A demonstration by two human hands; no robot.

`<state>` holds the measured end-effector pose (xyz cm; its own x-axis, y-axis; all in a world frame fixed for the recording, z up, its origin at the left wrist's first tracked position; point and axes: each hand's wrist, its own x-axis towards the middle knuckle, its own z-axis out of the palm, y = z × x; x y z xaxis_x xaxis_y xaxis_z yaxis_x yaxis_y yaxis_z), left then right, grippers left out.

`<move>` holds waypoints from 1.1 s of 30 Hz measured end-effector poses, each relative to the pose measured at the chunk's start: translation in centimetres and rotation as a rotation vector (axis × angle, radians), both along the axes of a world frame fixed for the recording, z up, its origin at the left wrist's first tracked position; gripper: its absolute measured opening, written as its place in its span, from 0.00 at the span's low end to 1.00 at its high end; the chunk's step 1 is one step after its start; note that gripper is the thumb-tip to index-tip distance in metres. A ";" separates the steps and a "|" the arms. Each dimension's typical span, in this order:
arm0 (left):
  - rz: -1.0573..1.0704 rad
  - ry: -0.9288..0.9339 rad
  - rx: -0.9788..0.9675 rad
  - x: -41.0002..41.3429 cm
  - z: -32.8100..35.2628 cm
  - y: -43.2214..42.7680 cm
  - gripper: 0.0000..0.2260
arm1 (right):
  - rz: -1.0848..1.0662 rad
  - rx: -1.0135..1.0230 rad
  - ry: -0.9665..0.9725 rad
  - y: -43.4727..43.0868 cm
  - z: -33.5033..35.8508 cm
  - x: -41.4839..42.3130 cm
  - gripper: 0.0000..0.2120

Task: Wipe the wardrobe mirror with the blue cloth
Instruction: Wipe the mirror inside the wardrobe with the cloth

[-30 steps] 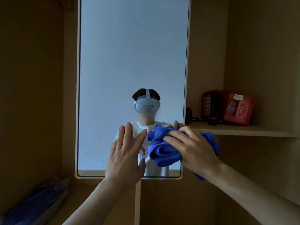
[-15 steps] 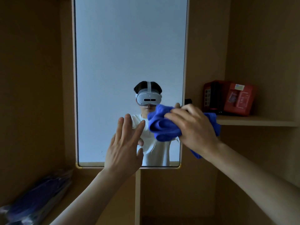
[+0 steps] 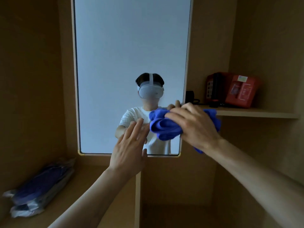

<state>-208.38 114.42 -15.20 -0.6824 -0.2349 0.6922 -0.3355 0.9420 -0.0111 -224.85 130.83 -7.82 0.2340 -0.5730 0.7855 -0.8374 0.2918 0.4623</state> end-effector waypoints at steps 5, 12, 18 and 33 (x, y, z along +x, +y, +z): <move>-0.030 0.023 0.016 0.4 -0.3 -0.6 0.36 | -0.022 -0.127 -0.030 -0.8 1.1 0.0 0.22; -0.064 0.034 0.020 0.4 -1.8 -1.2 0.38 | -0.009 0.080 -0.067 0.0 -9.7 0.1 0.23; -0.008 0.024 0.023 0.3 -2.0 -0.9 0.38 | 0.016 0.133 -0.087 0.5 -9.5 0.4 0.21; -0.015 0.008 -0.017 0.9 -2.3 -2.5 0.39 | 0.003 0.016 -0.066 -2.1 -6.1 1.8 0.21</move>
<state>-207.47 111.88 -17.46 -0.6803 -0.2129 0.7013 -0.3215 0.9466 -0.0245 -223.06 128.76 -13.88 0.1842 -0.5851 0.7898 -0.8671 0.2817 0.4109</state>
